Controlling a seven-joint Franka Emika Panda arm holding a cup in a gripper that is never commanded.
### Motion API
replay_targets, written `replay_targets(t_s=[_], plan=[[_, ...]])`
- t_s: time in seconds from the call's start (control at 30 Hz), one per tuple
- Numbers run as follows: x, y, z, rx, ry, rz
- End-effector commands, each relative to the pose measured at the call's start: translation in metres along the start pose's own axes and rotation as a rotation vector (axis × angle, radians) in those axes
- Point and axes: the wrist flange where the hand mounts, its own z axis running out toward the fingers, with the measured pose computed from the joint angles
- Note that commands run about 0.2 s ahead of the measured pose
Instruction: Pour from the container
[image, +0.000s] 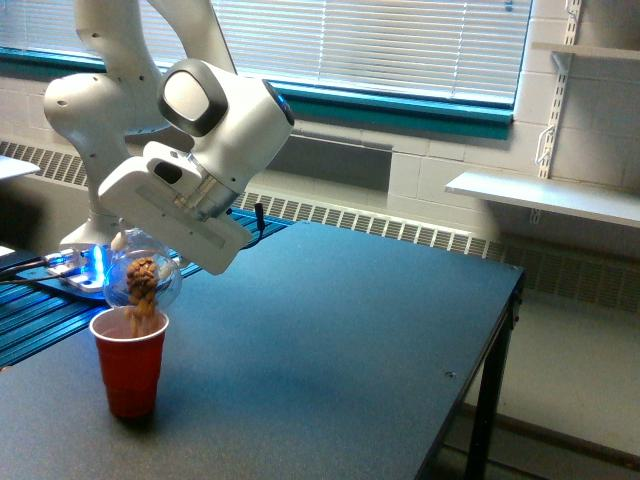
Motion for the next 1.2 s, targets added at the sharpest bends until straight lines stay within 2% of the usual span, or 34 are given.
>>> replay_targets(t_s=[0.03,0.17,0.23,0.93,1.0,1.2], plan=[[-0.003,0.001,0.002,-0.013,0.003,-0.017],[0.001,0.001,0.002,-0.007,0.007,-0.013],[0.005,0.0,-0.003,-0.007,0.008,-0.011],[0.009,-0.005,0.003,-0.037,0.017,-0.037],[0.014,-0.007,-0.005,-0.035,0.017,-0.036],[0.016,-0.008,-0.004,-0.033,0.021,-0.031]])
